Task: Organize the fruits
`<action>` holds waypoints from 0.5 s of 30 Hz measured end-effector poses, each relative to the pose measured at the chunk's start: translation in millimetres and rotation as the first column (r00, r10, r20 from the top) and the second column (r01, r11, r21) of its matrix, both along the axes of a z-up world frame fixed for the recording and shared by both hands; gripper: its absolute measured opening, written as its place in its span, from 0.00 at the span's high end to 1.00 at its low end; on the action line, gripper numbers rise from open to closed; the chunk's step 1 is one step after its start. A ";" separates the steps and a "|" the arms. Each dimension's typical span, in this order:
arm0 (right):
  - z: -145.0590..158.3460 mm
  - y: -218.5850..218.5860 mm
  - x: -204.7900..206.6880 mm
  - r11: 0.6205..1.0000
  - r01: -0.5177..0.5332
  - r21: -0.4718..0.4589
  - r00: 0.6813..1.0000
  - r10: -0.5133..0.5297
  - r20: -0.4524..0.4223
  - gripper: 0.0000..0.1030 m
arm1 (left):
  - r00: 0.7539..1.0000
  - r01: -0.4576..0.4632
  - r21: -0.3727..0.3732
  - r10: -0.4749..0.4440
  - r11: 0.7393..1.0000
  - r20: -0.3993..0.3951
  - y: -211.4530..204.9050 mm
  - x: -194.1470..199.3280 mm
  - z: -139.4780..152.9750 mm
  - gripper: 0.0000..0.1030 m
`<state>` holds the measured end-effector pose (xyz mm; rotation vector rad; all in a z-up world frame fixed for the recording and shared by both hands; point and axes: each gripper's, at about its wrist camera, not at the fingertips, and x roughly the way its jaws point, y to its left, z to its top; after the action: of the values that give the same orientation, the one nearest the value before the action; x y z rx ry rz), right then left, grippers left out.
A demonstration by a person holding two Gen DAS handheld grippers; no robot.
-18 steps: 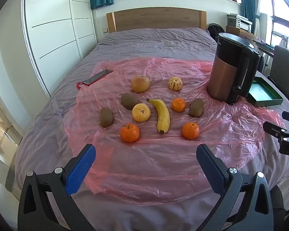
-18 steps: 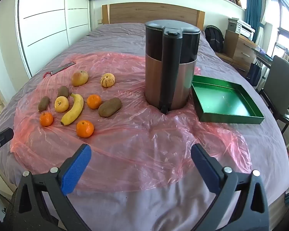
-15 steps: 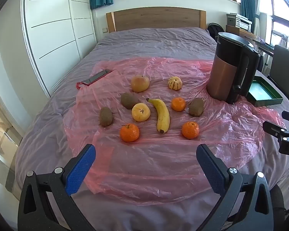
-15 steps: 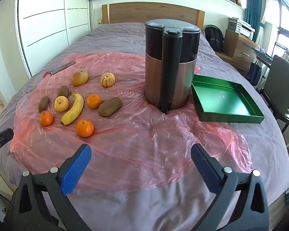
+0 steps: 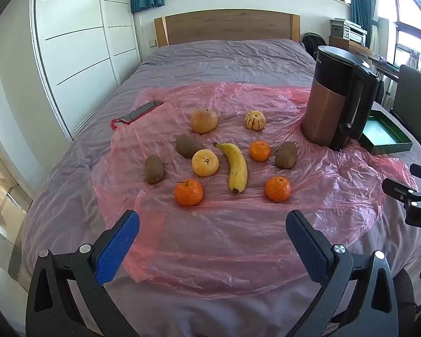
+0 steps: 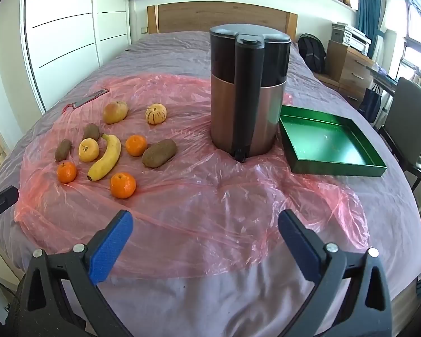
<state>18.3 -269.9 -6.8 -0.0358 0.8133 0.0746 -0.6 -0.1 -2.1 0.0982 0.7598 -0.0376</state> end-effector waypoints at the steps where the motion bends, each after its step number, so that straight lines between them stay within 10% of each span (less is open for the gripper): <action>1: 1.8 -0.4 1.3 1.000 0.000 0.000 1.000 0.000 -0.001 0.00 | 1.000 0.000 0.001 0.000 1.000 -0.001 -0.1 0.6 -0.8 0.01; 15: -3.6 -1.8 0.1 1.000 0.001 0.006 1.000 -0.001 -0.005 0.00 | 1.000 0.001 0.004 -0.001 1.000 -0.009 -2.2 1.9 -3.1 0.01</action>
<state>18.4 -271.7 -10.3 -0.0290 0.8183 0.0761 1.3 -2.3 -5.2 0.1020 0.7687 -0.0374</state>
